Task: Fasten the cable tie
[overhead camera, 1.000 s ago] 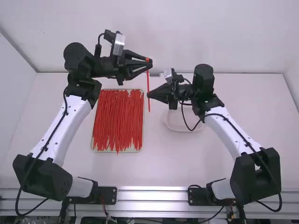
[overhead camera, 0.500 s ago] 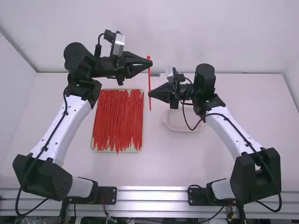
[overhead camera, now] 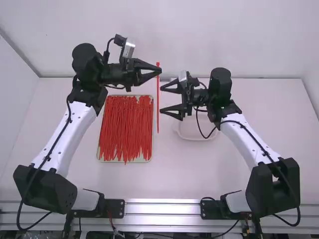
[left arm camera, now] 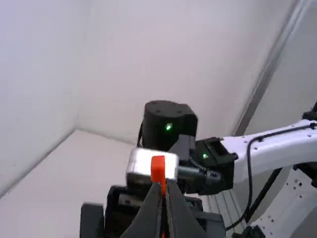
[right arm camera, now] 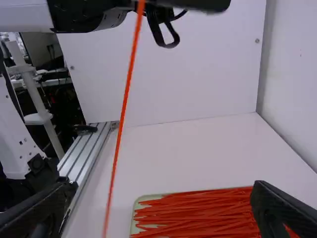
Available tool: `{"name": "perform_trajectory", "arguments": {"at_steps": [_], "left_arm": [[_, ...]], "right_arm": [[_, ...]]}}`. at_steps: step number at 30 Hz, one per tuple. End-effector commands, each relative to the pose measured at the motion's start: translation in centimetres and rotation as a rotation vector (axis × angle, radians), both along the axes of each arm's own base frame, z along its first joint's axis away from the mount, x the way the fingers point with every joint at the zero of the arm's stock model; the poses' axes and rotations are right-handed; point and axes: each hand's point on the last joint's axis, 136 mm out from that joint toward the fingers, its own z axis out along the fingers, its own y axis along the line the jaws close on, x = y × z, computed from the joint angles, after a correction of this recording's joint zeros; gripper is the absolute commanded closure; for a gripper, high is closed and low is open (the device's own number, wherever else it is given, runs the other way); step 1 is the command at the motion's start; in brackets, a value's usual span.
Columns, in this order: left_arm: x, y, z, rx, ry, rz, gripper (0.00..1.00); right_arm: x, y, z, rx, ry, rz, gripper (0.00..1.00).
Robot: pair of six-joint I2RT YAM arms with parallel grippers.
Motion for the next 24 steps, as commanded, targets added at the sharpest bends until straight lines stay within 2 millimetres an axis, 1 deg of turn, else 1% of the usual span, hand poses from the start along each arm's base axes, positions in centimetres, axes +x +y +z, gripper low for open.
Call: {"name": "perform_trajectory", "arguments": {"at_steps": [1,3,6,8,10,12,18,20,23,24], "left_arm": [[1.1,0.8,0.4,0.004,-0.008,0.070,0.99],[2.1,1.3,-0.8,0.019,0.065,0.126,0.99],[2.7,1.7,-1.4,0.024,0.117,0.157,0.99],[2.7,1.6,-1.5,0.022,0.135,0.154,0.99],[2.7,1.7,-1.5,0.018,0.149,0.154,0.98],[3.5,2.4,-1.6,0.009,0.189,0.196,0.98],[4.1,3.4,-2.1,0.010,0.217,0.224,0.98],[4.7,3.7,-2.5,0.004,0.244,0.234,0.98],[6.6,4.6,-3.5,-0.024,0.323,0.259,0.98],[6.8,4.7,-3.6,-0.028,0.335,0.260,0.98]], "right_arm": [[-0.1,0.1,-0.4,-0.001,0.006,0.007,0.02],[0.2,0.4,-0.6,-0.008,0.004,-0.018,0.02],[0.8,0.7,-1.0,-0.018,0.007,-0.061,0.02],[1.7,0.5,-1.2,-0.027,0.008,-0.112,0.02],[2.0,0.4,-1.3,-0.029,0.007,-0.129,0.02],[2.1,0.4,-1.2,-0.027,0.000,-0.132,0.02],[2.3,0.1,-0.7,-0.015,-0.048,-0.134,0.02],[1.3,0.2,-0.3,0.001,-0.155,-0.072,0.02],[-1.3,0.1,0.0,0.052,-0.375,0.087,0.02],[-1.6,0.0,0.0,0.057,-0.394,0.100,0.02]]}}
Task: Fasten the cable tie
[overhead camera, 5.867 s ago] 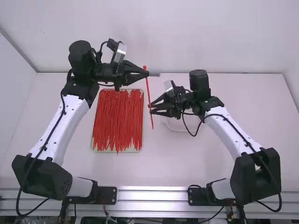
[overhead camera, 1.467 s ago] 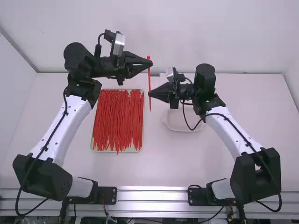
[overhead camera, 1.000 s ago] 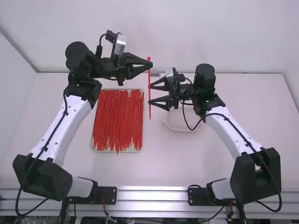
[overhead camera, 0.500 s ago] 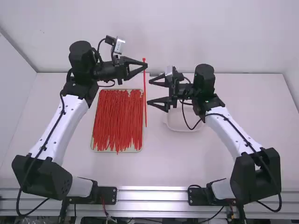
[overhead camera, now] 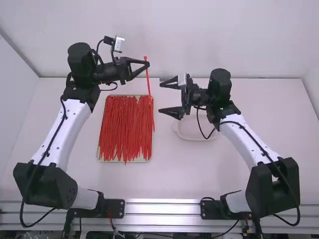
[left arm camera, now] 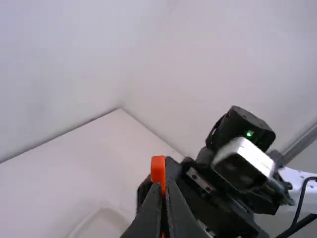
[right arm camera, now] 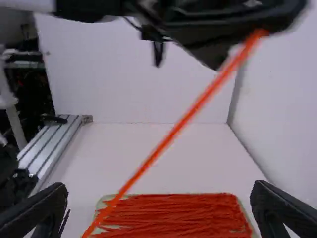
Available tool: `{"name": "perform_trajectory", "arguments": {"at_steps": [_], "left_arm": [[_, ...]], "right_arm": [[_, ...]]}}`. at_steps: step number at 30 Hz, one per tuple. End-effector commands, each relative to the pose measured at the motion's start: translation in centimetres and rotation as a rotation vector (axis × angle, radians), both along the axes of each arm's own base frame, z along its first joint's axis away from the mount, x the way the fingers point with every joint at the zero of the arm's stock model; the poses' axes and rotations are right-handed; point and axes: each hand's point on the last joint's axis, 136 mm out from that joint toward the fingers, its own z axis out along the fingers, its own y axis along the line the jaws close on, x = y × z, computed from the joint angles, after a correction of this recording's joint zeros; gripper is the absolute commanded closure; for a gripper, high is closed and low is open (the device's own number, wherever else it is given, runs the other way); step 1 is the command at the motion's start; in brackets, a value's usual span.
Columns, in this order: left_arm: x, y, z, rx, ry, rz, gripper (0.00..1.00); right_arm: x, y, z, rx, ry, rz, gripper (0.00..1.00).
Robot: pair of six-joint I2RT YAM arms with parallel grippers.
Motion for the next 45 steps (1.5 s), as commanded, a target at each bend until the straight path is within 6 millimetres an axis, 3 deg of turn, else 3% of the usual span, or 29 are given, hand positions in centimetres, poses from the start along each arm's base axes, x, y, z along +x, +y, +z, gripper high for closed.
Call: {"name": "perform_trajectory", "arguments": {"at_steps": [1,5,9,15,18,26,37,45], "left_arm": [[1.7,0.8,-0.7,-0.039,0.093,0.015,0.98],[3.6,1.5,-2.1,-0.111,0.222,-0.019,0.98],[5.0,1.8,-3.7,-0.170,0.358,-0.047,0.98],[5.1,1.6,-5.0,-0.194,0.472,-0.094,0.98],[4.4,1.0,-5.7,-0.211,0.614,-0.130,0.98],[3.9,0.7,-7.0,-0.212,0.728,-0.143,0.98],[3.4,-1.7,-8.7,-0.172,0.754,-0.142,0.98],[3.8,-1.4,-8.8,-0.174,0.746,-0.115,0.98]], "right_arm": [[-2.4,-0.3,-0.2,0.033,-0.203,0.147,0.02],[-3.7,0.0,-0.3,0.063,-0.332,0.216,0.02],[-3.6,-0.2,-0.5,0.071,-0.410,0.210,0.02],[-3.4,-0.9,-1.9,0.095,-0.662,0.192,0.02],[-3.2,-1.5,-3.2,0.105,-0.835,0.174,0.02],[-3.7,-1.8,-5.4,0.131,-1.138,0.169,0.02],[-5.7,0.1,-5.8,0.190,-1.260,0.229,0.02],[-6.4,0.7,-5.7,0.209,-1.265,0.252,0.02]]}}
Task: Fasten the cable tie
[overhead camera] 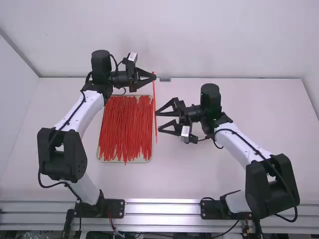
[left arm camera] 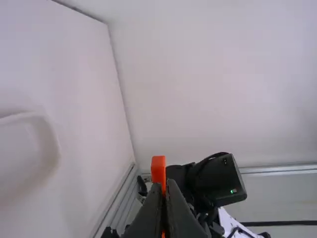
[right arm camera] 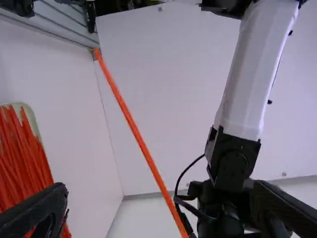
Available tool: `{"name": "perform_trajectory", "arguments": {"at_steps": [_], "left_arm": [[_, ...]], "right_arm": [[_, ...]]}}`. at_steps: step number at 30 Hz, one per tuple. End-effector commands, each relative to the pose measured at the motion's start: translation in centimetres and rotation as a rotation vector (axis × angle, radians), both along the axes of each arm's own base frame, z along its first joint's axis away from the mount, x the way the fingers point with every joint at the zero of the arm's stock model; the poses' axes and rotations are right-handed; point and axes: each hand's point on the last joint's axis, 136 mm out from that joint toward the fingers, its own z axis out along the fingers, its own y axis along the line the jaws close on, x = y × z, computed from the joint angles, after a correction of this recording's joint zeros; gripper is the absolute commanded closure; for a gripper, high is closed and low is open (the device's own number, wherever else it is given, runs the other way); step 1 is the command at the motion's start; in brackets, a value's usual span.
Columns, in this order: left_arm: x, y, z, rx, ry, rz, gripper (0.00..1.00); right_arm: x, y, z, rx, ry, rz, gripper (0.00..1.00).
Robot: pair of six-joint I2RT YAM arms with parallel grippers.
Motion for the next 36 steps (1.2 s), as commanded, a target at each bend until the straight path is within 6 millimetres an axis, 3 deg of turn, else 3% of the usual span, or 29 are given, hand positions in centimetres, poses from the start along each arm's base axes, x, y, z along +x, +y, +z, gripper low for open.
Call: {"name": "perform_trajectory", "arguments": {"at_steps": [1,6,8,9,14,21,25,36], "left_arm": [[0.1,0.2,1.1,0.003,-0.046,0.004,0.98],[0.3,0.2,1.0,0.006,-0.046,0.014,0.98],[0.2,0.1,1.0,0.005,-0.046,0.012,0.98],[0.2,0.1,1.0,0.005,-0.046,0.012,0.98],[0.3,0.1,1.0,0.007,-0.046,0.016,0.98],[0.8,0.3,0.4,0.020,-0.010,0.051,0.98],[1.0,0.4,0.1,0.025,0.000,0.065,0.98],[1.2,0.5,-0.4,0.009,0.000,0.082,0.98]], "right_arm": [[-0.4,0.0,-0.2,0.003,0.007,0.021,0.02],[-1.3,-0.4,0.0,0.017,0.017,0.077,0.02],[-1.3,-0.4,0.0,0.014,0.029,0.077,0.13],[-1.3,-0.3,0.0,0.012,0.035,0.076,0.25],[-1.4,-0.3,0.0,0.008,0.045,0.078,0.48],[-1.3,-0.3,0.0,0.009,0.044,0.076,0.56],[-1.3,-0.3,0.0,0.009,0.044,0.076,0.69],[-1.3,-0.3,0.0,0.008,0.045,0.075,0.88]]}}
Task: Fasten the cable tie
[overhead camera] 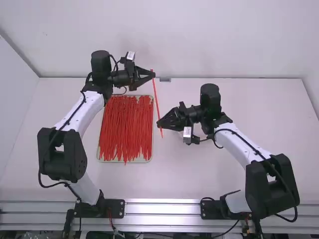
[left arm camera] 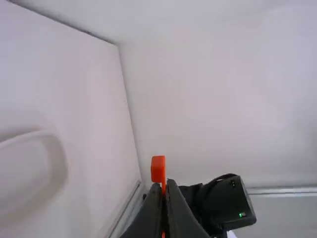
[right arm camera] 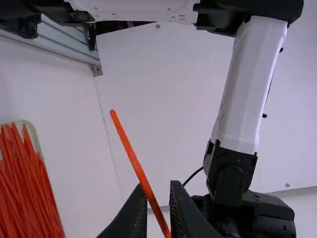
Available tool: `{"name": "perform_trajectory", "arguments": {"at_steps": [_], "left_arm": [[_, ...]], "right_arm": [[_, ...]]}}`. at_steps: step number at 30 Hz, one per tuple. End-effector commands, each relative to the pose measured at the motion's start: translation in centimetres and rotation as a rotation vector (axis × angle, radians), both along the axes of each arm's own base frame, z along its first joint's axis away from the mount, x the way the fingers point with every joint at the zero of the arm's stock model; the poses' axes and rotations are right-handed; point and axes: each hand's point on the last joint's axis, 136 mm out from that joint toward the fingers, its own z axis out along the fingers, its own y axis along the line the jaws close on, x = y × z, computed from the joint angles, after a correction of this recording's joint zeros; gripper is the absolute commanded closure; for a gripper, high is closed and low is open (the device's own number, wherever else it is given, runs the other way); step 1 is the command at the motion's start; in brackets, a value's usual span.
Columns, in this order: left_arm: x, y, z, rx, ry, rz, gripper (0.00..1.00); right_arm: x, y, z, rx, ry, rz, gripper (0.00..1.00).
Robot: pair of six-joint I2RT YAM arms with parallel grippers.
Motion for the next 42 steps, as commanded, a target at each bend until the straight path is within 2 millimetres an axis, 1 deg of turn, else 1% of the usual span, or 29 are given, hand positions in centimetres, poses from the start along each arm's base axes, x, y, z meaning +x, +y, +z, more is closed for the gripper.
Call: {"name": "perform_trajectory", "arguments": {"at_steps": [1,4,5,6,7,17,22,37,38,42], "left_arm": [[-0.28,0.04,-0.04,-0.005,0.004,-0.008,0.98],[-0.28,0.04,-0.04,-0.005,0.004,-0.008,0.98],[-0.30,0.02,-0.06,-0.005,0.005,-0.009,0.98],[-0.30,0.02,-0.06,-0.005,0.004,-0.009,0.98],[-0.32,0.01,-0.08,-0.005,0.006,-0.010,0.98],[-0.46,-0.02,-0.08,-0.005,-0.001,-0.019,0.98],[-0.84,-0.32,-0.27,0.005,-0.038,-0.042,0.98],[-0.94,-0.39,-0.46,0.006,-0.040,-0.047,0.98],[-1.13,-0.67,-0.44,0.005,-0.040,-0.057,0.98],[-1.04,-0.68,-0.45,0.007,-0.041,-0.052,0.98]], "right_arm": [[-0.26,-0.05,-0.32,-0.002,0.017,0.012,0.88],[-0.19,-0.03,-0.34,-0.004,0.016,0.007,0.89],[-0.19,-0.03,-0.34,-0.004,0.016,0.007,0.95],[-0.18,-0.02,-0.33,-0.004,0.016,0.007,0.96],[-0.18,-0.02,-0.33,-0.004,0.016,0.007,1.00],[-0.01,0.03,-0.41,-0.007,0.016,-0.004,1.00],[-0.02,0.03,-0.41,-0.007,0.016,-0.003,1.00],[0.01,0.04,-0.42,-0.013,0.032,-0.005,1.00],[0.08,0.06,-0.44,-0.014,0.032,-0.009,1.00],[0.41,0.17,-0.55,-0.020,0.031,-0.029,1.00]]}}
